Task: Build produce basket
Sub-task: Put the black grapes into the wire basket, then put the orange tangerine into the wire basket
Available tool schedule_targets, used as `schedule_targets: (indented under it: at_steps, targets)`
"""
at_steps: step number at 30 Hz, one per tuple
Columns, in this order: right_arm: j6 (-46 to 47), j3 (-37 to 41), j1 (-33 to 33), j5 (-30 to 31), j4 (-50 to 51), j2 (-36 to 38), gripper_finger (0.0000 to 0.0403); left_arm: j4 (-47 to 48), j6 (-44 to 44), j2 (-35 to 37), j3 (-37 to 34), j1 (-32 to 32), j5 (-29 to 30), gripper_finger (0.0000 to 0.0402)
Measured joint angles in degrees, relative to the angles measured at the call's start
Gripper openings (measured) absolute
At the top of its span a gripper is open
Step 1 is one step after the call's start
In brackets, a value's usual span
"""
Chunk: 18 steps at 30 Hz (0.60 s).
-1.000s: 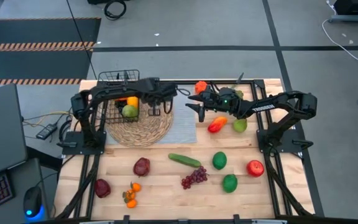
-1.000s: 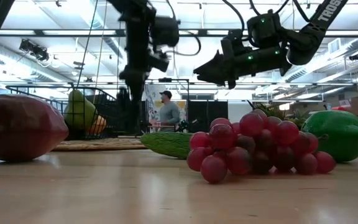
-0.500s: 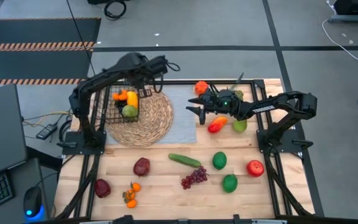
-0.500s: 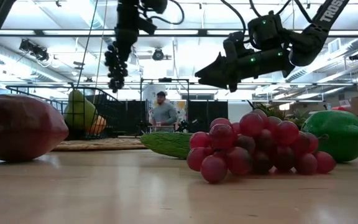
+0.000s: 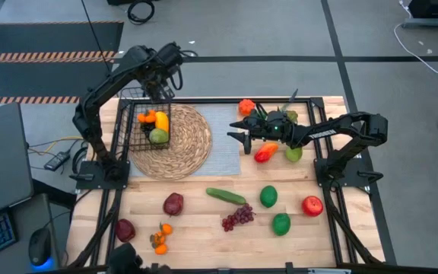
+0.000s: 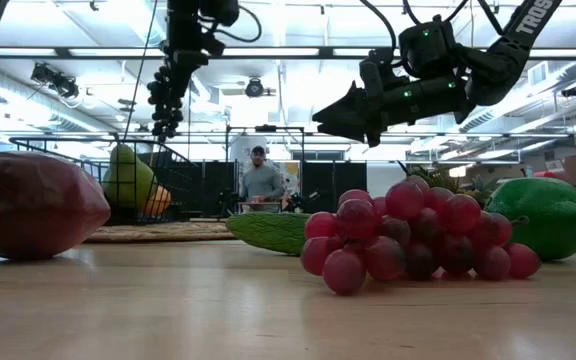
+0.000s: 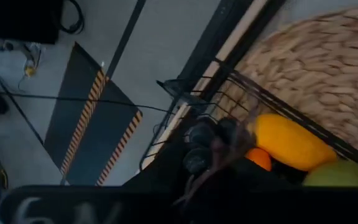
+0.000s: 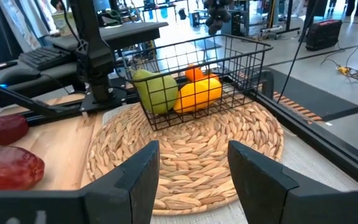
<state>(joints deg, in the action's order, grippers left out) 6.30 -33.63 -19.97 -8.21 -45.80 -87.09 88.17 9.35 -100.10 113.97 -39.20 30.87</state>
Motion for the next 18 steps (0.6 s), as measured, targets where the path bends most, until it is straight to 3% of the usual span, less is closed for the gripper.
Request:
schedule_targets:
  at_steps: [11, 18]
  targets:
    - [0.16, 0.0, 0.37, -0.44, 1.25, 0.0, 0.0196, -1.24, 0.01, -0.81, -0.02, -3.68, -1.26, 0.0219]
    - [0.18, 0.0, 0.4, -0.4, 2.91, 0.0, 0.0196, 0.29, -2.84, -1.13, -0.02, -2.94, -7.03, 0.0259]
